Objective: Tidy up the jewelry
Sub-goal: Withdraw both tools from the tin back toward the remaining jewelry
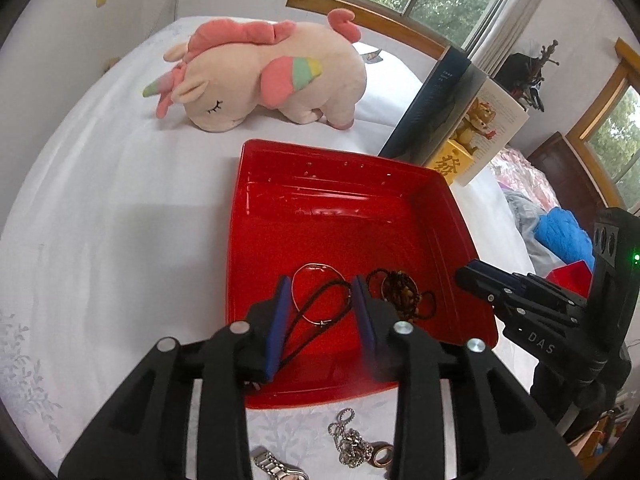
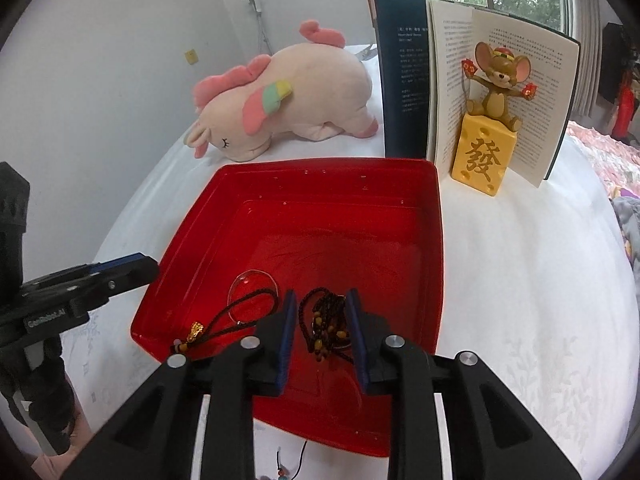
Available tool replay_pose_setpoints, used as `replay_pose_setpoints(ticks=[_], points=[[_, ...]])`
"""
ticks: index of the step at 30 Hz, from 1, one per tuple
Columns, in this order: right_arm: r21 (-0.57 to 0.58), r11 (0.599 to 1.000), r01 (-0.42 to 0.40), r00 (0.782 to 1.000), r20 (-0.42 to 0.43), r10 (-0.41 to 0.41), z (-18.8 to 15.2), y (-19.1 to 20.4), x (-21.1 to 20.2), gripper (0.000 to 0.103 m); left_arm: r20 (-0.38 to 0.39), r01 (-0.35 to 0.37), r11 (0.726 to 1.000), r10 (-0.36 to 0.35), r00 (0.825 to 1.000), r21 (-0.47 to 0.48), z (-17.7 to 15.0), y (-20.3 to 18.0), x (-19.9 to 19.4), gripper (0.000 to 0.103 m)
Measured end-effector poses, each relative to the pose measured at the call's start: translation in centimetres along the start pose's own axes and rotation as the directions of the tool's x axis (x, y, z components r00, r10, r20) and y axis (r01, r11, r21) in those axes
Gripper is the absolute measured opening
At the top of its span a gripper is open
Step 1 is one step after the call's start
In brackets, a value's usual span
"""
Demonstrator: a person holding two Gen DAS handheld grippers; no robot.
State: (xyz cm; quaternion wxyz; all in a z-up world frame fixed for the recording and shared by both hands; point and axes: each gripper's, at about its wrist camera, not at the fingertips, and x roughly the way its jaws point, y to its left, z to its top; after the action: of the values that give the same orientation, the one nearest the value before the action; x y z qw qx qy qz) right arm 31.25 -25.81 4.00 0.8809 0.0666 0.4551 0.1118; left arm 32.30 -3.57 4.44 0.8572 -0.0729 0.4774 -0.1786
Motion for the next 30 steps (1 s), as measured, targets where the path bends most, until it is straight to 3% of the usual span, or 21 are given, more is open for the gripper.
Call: replay_pose_setpoints(ticks=[6,17,20,30], points=[[-0.001,1.000,0.008,1.000,0.018,-0.008,-0.5,0.5,-1.4,0.026,0.018,-0.023,1.000,0.023,1.000,0.019,-0.6,-0.7,-1.4,0.035],[-0.010,1.000,0.010,1.000,0.017,-0.010,-3.2,1.3,-3.5,0.026,0.046,-0.129,0.991,0.128,0.991,0.031,-3.3,-0.9,-4.1,0.045],[-0.003,1.000,0.006,1.000,0.019,-0.006,-5.0,0.9,-4.0,0.026,0.047,-0.146,0.989,0.144,0.988,0.036,-5.0,-0.6,-4.4,0.051],[0.026,0.998,0.049,0.999,0.001,-0.049,-11.6,0.3,-4.5,0.027,-0.048,-0.207,0.978,0.207,0.977,0.007,-12.4,2.7,-2.6,0.051]])
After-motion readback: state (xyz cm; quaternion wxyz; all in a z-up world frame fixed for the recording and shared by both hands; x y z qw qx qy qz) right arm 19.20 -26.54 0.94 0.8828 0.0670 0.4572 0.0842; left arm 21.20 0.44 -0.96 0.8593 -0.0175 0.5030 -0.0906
